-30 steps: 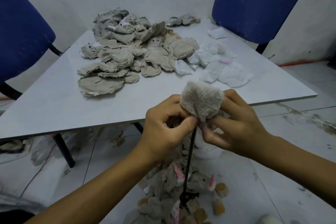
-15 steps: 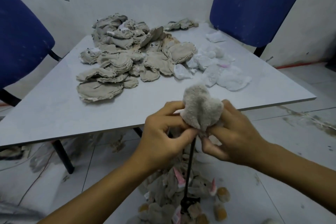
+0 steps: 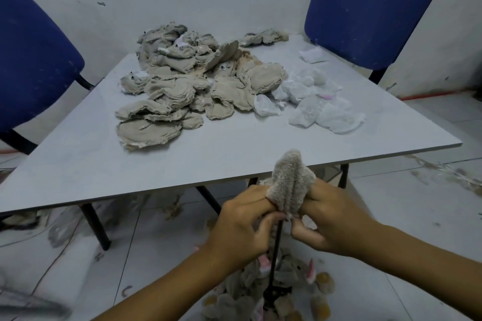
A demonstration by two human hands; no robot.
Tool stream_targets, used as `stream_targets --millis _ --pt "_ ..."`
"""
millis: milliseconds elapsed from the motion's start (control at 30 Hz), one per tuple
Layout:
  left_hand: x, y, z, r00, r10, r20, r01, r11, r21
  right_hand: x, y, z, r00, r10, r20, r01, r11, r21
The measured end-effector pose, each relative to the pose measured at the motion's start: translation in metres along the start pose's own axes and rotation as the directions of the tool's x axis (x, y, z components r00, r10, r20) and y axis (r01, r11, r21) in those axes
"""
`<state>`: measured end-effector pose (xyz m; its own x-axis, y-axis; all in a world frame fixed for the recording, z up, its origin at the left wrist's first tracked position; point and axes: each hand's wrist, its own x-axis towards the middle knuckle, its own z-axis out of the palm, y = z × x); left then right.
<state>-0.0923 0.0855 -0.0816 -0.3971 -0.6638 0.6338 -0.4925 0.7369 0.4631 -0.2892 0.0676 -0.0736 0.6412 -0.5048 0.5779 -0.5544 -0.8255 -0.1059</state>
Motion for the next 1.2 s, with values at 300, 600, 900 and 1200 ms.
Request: stream_targets --millis 300,600,900,1200 --pt "0.038 0.020 -0.029 0.983 -0.014 -0.183 -0.004 0.996 -0.094 0.043 -0.007 -0.048 0.990 0.020 -0.142 -0.015 0.999 0.038" --pt "0.000 0.003 -0.001 0.997 0.046 -0.064 -0.044 0.999 0.030 0.033 0.002 -0.038 0.970 -0.046 0.240 0.056 0.998 -0.035" --pt "0.001 -0.008 -0.003 0.989 0.131 0.066 -0.138 0.983 0.117 0.013 0.001 -0.015 0.992 -0.008 0.129 -0.006 0.994 0.106" --pt "0.096 0.029 -0.068 0.985 -0.170 0.023 0.161 0.874 -0.458 0.077 0.014 -0.098 0.931 0.313 0.188 -0.355 0.653 0.669"
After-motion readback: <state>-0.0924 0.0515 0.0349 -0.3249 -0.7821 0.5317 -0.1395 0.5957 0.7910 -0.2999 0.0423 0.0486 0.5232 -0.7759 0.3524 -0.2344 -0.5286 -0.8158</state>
